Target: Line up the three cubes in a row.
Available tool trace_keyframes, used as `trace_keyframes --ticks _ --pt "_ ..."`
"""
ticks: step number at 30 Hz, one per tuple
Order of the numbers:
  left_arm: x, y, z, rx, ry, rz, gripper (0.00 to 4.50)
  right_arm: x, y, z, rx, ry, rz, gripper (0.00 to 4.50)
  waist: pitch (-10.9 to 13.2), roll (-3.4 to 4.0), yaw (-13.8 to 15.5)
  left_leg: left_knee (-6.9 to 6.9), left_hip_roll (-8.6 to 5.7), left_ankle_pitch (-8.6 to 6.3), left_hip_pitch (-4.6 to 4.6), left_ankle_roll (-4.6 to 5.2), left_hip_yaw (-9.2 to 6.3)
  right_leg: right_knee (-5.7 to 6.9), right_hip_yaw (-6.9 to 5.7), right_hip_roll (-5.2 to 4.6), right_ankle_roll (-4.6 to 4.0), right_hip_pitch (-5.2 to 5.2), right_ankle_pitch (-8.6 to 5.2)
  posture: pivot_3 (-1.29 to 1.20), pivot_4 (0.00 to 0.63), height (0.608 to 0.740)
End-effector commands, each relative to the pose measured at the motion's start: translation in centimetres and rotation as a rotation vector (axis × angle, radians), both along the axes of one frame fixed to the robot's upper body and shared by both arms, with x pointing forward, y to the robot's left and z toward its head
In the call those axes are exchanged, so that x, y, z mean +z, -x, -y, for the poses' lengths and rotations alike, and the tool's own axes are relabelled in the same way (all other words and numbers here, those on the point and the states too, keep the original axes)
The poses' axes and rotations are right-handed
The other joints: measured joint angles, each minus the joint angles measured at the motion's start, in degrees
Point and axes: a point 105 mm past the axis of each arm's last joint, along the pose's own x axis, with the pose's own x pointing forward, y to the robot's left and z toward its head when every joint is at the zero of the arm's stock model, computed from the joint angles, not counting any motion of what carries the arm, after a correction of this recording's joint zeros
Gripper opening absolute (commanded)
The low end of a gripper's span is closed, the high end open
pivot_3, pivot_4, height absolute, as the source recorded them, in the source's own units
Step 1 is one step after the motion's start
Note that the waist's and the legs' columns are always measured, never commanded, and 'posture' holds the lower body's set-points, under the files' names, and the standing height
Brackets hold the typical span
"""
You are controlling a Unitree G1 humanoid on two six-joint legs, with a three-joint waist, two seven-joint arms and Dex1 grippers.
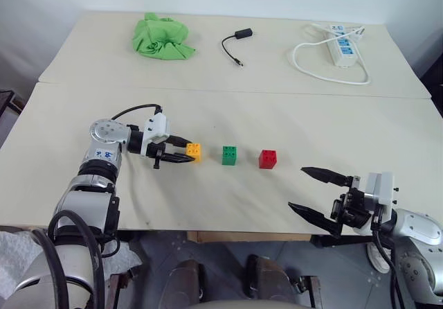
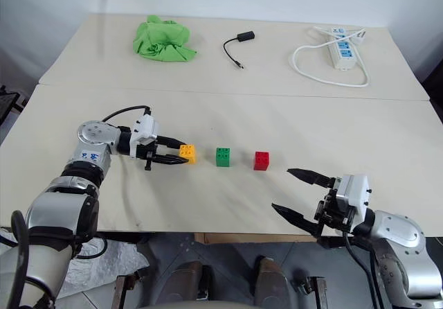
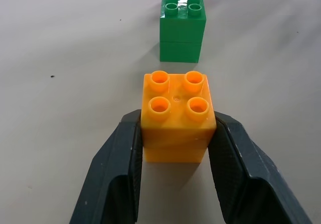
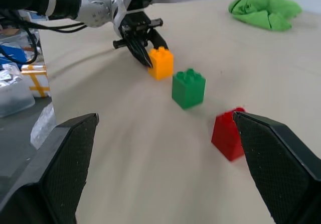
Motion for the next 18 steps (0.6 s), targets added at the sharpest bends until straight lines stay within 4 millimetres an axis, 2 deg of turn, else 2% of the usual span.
trace_keyframes --ticks 1,5,12,14,18 --pt "0.1 0.1 -0.4 -0.016 -0.032 0.006 1.48 0.2 0.1 1.4 -0.012 0.020 0.013 4.50 0.00 0.00 -0.04 0.00 0.00 0.00 0.00 0.00 0.00 0.00 0.00 0.00 0.00 0.00 0.00 0.00 0.150 0.740" --pt "0.5 0.1 -0.6 -0.016 -0.034 0.002 1.48 -0.3 0.2 1.9 -0.009 0.034 -0.007 4.50 0.00 0.00 -0.10 -0.01 0.01 0.00 0.00 0.00 0.00 -0.01 0.00 0.00 0.00 0.00 0.00 0.00 0.150 0.740" --pt "0.5 0.1 -0.8 -0.013 -0.052 -0.007 1.48 -0.4 0.0 1.5 0.003 0.023 -0.010 4.50 0.00 0.00 -0.10 0.00 0.01 0.00 0.01 0.00 0.00 0.01 0.00 0.00 0.00 0.00 0.00 0.00 0.150 0.740" --pt "0.7 -0.2 -0.8 0.010 -0.036 -0.009 2.22 -0.4 0.0 1.4 0.006 0.020 -0.011 4.50 0.00 0.00 -0.10 0.01 0.01 0.00 0.01 0.00 0.01 0.01 0.00 0.00 0.00 0.00 0.00 0.00 0.150 0.740" --pt "1.6 -0.3 -1.6 0.036 0.012 0.027 3.38 -0.4 -0.1 1.2 0.019 0.016 -0.012 4.50 0.00 0.00 -0.11 0.01 0.01 0.00 0.00 0.00 0.01 0.01 0.00 0.00 0.00 -0.01 0.00 0.00 0.150 0.740"
